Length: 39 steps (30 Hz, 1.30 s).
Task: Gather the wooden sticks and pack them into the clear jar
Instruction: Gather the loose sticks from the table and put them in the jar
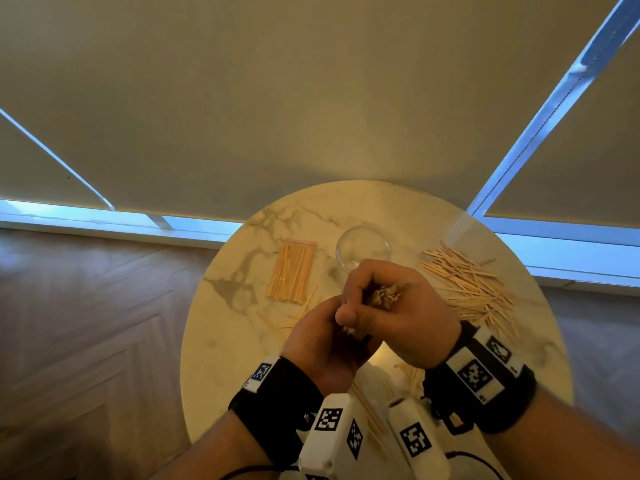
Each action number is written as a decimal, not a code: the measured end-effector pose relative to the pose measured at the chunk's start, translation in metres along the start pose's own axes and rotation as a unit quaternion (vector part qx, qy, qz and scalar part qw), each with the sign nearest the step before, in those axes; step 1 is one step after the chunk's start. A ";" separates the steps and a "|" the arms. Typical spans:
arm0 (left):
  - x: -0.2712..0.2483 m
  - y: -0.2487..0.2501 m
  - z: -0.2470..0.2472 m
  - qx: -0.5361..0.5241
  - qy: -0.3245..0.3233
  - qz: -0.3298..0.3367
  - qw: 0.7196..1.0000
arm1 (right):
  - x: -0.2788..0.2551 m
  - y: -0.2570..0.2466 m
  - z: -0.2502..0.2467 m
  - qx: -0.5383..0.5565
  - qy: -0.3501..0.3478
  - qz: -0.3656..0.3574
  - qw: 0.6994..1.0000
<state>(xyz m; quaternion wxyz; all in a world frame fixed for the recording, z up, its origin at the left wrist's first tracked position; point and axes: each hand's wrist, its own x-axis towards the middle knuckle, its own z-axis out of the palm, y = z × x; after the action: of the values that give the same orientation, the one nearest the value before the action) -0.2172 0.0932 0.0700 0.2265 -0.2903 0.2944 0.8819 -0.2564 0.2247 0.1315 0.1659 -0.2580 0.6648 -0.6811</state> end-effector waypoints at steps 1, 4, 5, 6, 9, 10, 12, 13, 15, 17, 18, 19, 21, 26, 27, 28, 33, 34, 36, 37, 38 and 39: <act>-0.001 -0.001 -0.001 0.002 0.006 -0.004 1.000 | 0.001 0.002 0.001 -0.007 -0.004 0.002 1.000; -0.004 0.001 -0.004 0.020 0.019 -0.004 1.000 | 0.001 0.006 0.002 -0.084 -0.014 -0.028 0.996; -0.004 0.003 -0.004 0.039 0.010 0.002 0.999 | 0.001 0.007 0.002 -0.119 -0.001 -0.034 0.992; -0.004 0.006 -0.005 0.060 0.003 0.012 0.998 | 0.000 0.007 0.000 -0.151 0.021 -0.035 0.988; -0.005 0.019 0.001 0.136 -0.003 0.034 0.990 | 0.000 0.009 -0.003 -0.208 0.100 -0.043 0.972; -0.003 0.023 0.004 0.159 0.002 0.034 0.987 | 0.001 0.009 -0.005 -0.212 0.126 -0.045 0.968; 0.001 0.035 0.011 0.222 0.014 0.046 0.974 | 0.004 0.011 -0.013 -0.225 0.179 -0.029 0.957; 0.005 0.041 0.010 0.267 0.023 0.067 0.961 | 0.006 0.011 -0.018 -0.236 0.214 -0.014 0.948; 0.021 0.053 0.001 0.416 0.059 0.154 0.894 | 0.011 0.014 -0.029 -0.247 0.292 0.023 0.924; 0.035 0.066 -0.008 0.599 0.099 0.264 0.749 | 0.020 0.018 -0.040 -0.248 0.353 0.052 0.901; 0.040 0.070 -0.009 0.663 0.104 0.298 0.679 | 0.027 0.022 -0.043 -0.257 0.367 0.059 0.892; 0.046 0.073 -0.010 0.705 0.101 0.317 0.627 | 0.034 0.026 -0.046 -0.272 0.368 0.064 0.887; 0.058 0.077 -0.007 0.751 0.083 0.323 0.570 | 0.049 0.039 -0.048 -0.308 0.340 0.074 0.886; 0.087 0.076 0.000 0.765 0.047 0.289 0.574 | 0.071 0.089 -0.044 -0.438 0.206 0.138 0.864; 0.092 0.075 -0.003 0.765 0.049 0.281 0.577 | 0.070 0.099 -0.043 -0.464 0.195 0.139 0.853; 0.095 0.075 -0.006 0.767 0.054 0.276 0.577 | 0.068 0.107 -0.042 -0.487 0.194 0.134 0.841; 0.100 0.075 -0.011 0.759 0.071 0.289 0.580 | 0.060 0.128 -0.035 -0.529 0.236 0.087 0.810; 0.099 0.074 -0.010 0.758 0.073 0.289 0.580 | 0.060 0.128 -0.034 -0.526 0.237 0.091 0.812; 0.099 0.073 -0.010 0.758 0.074 0.291 0.579 | 0.060 0.126 -0.032 -0.506 0.237 0.096 0.824; 0.098 0.073 -0.008 0.753 0.073 0.291 0.586 | 0.058 0.125 -0.032 -0.489 0.242 0.092 0.833; 0.096 0.072 -0.007 0.743 0.072 0.293 0.598 | 0.054 0.123 -0.033 -0.469 0.250 0.085 0.843; 0.095 0.072 -0.005 0.729 0.069 0.299 0.612 | 0.048 0.120 -0.035 -0.450 0.253 0.079 0.853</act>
<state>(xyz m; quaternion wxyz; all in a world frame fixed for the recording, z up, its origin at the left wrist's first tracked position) -0.3251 0.0596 0.0328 0.0662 0.0149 0.9254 0.3729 -0.3295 0.2182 0.0197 -0.0887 -0.0694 0.9358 -0.3340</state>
